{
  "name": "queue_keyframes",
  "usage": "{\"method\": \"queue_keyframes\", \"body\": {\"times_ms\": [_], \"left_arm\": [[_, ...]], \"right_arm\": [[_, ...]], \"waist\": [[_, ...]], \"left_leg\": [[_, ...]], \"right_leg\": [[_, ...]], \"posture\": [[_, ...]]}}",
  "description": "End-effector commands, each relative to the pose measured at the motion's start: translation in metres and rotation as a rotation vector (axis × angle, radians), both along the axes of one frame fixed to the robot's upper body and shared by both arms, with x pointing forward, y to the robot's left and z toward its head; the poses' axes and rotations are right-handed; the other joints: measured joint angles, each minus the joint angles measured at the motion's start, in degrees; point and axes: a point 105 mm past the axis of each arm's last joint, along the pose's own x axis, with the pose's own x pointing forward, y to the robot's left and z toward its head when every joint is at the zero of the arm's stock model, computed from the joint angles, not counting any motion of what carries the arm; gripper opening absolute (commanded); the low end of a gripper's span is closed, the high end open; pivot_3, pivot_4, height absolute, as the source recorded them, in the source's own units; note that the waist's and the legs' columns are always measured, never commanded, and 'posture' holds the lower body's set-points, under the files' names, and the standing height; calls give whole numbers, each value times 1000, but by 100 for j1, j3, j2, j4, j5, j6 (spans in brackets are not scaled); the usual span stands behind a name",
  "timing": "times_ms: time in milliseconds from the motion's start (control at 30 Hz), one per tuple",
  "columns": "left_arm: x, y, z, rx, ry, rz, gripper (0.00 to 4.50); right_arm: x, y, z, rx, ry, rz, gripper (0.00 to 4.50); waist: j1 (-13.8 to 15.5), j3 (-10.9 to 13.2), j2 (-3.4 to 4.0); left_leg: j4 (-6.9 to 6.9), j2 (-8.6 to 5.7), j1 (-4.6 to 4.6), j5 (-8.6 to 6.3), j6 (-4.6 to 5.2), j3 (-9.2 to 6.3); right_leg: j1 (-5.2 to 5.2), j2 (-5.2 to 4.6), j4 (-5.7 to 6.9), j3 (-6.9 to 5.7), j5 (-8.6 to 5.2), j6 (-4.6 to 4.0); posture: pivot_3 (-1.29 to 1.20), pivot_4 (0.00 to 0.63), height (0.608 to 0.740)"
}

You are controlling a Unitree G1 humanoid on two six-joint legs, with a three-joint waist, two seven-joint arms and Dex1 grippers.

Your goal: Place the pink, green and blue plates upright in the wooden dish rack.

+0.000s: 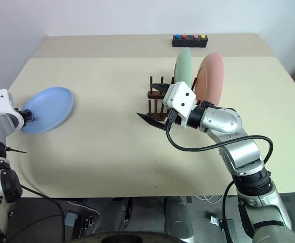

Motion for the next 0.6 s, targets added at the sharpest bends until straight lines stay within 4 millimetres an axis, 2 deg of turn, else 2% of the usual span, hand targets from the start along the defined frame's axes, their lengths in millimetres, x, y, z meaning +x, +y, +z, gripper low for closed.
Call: {"method": "queue_keyframes", "body": {"times_ms": [33, 100, 200, 300, 467, 600], "left_arm": [[4, -7, 7, -6, -42, -20, 64], [10, -19, 18, -16, -124, -59, 64], [16, -44, 45, -66, -306, -138, 64], [16, -64, 70, -13, -427, -193, 64], [12, -119, 132, 53, -720, -300, 64], [9, -169, 164, 90, -854, -392, 64]], "right_arm": [[-7, 0, 14, 21, -66, 7, 4476], [-7, -1, 14, 15, -68, 5, 4476], [-6, -1, 14, 1, -77, 3, 4476], [-4, -2, 14, -15, -96, -4, 4476], [6, 2, 14, -98, -194, -37, 4476], [14, 5, 18, -167, -309, -70, 4476]], "waist": [[23, -2, -1], [24, -2, 0], [48, 0, -8], [30, 4, -24], [24, 4, -24], [29, 4, -24]], "left_leg": [[2, 0, 1, 1, -1, 0], [7, -1, 2, 2, -3, 0], [7, 0, -1, 2, -4, -2], [7, 1, -5, 3, -6, -6], [5, 1, -5, 3, -7, -3], [6, 0, -5, 4, -8, -1]], "right_leg": [[1, 0, 2, 0, 0, 0], [5, -1, 3, 1, 2, -1], [5, -2, 1, 0, 2, -1], [0, -2, 1, -2, 3, -3], [-2, -2, 0, -1, 4, -4], [-1, -2, -2, -1, 4, -4]], "posture": [[0, 150, 740], [0, 150, 740], [0, 150, 740], [0, 150, 740], [0, 150, 740], [0, 150, 740]]}}
